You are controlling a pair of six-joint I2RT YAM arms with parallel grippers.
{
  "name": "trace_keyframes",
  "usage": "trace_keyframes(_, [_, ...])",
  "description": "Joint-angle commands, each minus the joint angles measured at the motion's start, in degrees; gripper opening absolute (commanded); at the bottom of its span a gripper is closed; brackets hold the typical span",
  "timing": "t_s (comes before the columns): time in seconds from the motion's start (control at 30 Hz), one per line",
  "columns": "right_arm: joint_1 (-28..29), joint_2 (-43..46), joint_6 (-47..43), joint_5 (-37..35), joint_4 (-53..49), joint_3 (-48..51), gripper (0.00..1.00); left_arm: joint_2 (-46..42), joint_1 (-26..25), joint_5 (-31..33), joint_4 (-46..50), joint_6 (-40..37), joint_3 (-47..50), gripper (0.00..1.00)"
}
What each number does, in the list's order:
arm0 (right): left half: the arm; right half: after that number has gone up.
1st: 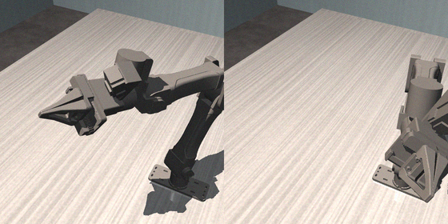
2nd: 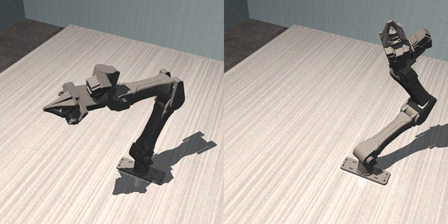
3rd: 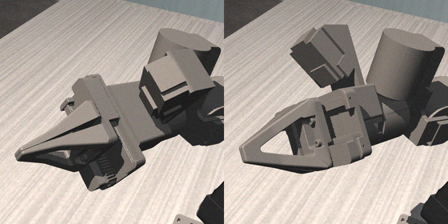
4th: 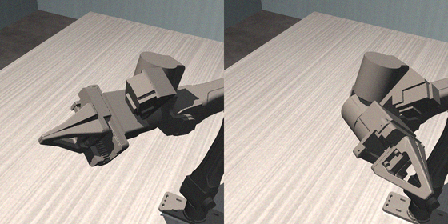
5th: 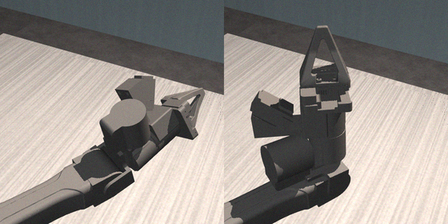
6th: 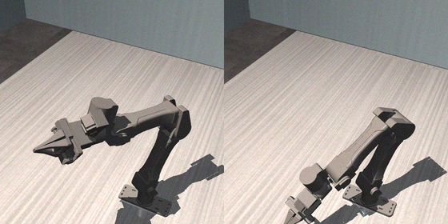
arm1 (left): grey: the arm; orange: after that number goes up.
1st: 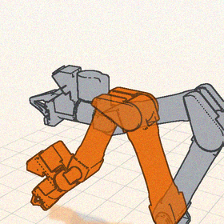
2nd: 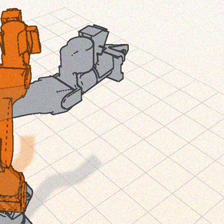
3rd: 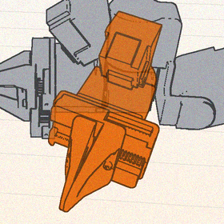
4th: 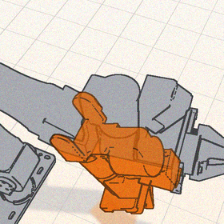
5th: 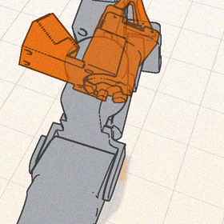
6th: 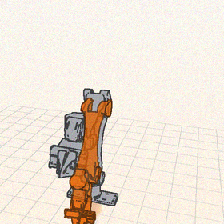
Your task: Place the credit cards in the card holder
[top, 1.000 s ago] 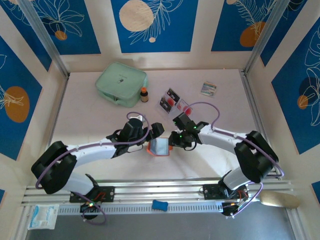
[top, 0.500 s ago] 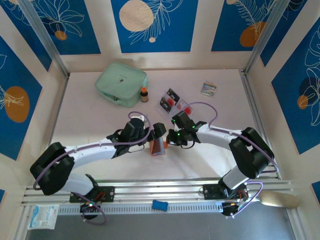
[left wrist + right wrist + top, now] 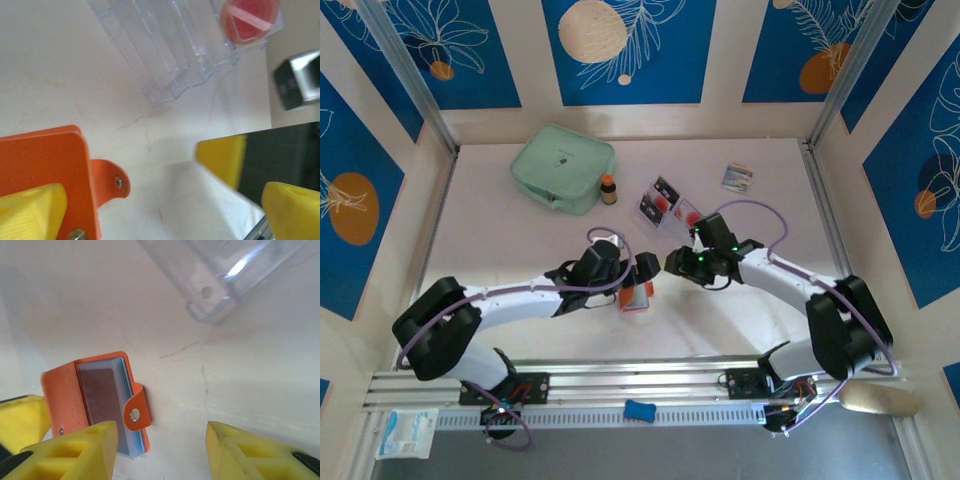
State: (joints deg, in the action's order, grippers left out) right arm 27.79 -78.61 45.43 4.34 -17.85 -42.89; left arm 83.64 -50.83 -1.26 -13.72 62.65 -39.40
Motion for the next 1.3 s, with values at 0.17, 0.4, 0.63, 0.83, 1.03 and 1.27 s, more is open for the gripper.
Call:
trace_keyframes(0.17, [-5.31, 7.15, -2.57, 2.16, -8.14, 2.03, 0.51, 4.61, -2.83, 2.9, 6.91, -2.35, -3.9, 1.0])
trace_keyframes(0.4, [-5.95, 7.64, -2.85, 3.64, -9.2, 2.03, 0.51, 9.96, -4.93, 3.27, 14.55, -7.13, -9.68, 1.0])
trace_keyframes(0.63, [-6.03, 6.54, -3.07, 4.0, -9.43, 1.41, 0.51, 14.61, -5.86, 5.77, 28.1, -15.27, -16.94, 1.0])
trace_keyframes(0.83, [-6.0, 7.5, -2.04, 2.08, -10.26, 1.85, 0.5, 16.43, -5.93, 5.35, 33.26, -20.91, -19.74, 1.0])
trace_keyframes(1.03, [-5.95, 8.18, -0.03, 1.9, -9.05, 3.26, 0.5, 14.22, -5.77, 4.78, 32.98, -24.73, -20.19, 1.0])
trace_keyframes(1.27, [-5.22, 8.77, 0.36, 0.87, -9.74, 2.73, 0.5, 11.04, -4.01, 1.91, 33.04, -29.04, -25.06, 1.0])
